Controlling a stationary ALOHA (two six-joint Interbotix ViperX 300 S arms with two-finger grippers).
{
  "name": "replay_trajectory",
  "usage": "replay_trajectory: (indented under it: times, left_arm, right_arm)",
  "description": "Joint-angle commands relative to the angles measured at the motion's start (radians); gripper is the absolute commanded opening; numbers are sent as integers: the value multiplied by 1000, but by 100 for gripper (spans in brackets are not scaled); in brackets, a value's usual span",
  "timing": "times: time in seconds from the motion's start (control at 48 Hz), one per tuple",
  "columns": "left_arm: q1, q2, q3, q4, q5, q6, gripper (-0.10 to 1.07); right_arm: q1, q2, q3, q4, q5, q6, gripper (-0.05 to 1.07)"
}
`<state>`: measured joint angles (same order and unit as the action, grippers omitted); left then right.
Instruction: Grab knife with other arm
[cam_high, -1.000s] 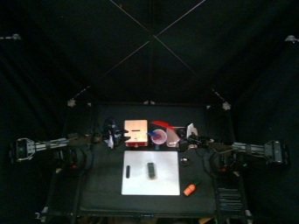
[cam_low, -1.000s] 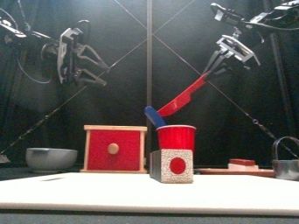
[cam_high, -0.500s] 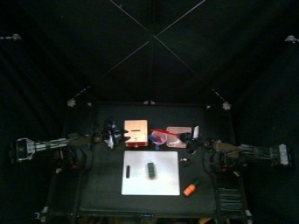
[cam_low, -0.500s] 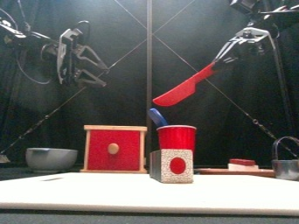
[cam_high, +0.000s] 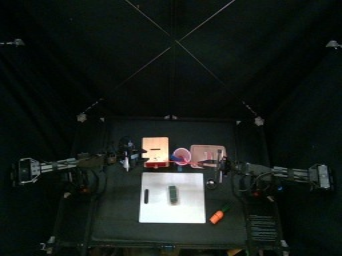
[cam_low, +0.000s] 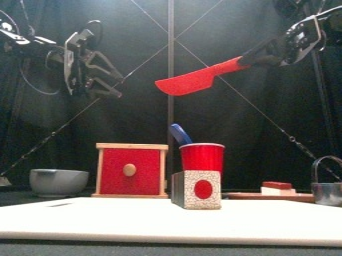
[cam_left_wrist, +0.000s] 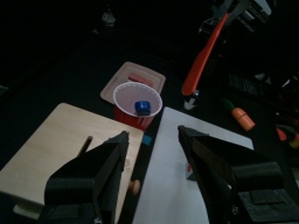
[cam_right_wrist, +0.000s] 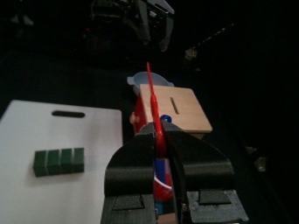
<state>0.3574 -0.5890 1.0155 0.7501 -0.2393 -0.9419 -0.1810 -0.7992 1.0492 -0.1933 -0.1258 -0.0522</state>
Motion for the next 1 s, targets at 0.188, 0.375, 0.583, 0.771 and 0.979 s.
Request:
replay_trajectory:
  times: [0.188, 0.375, 0.583, 0.771, 0.979]
  left_arm:
    - [-32, 14, -5, 46, -26, 8, 86]
    - [-64, 69, -12, 46, -63, 83, 88]
    - [-81, 161, -31, -51, -95, 176, 88]
    - [-100, 227, -60, -146, -173, 273, 96]
    - [-152, 307, -89, -252, -236, 396, 99]
  right_arm:
    - [3, 9, 63, 268, -97, -3, 33]
    - [14, 9, 75, 307, -118, 0, 33]
    - [72, 20, 75, 310, -137, -2, 33]
    - [110, 58, 71, 293, -138, -3, 33]
    - [109, 94, 67, 288, -155, -5, 33]
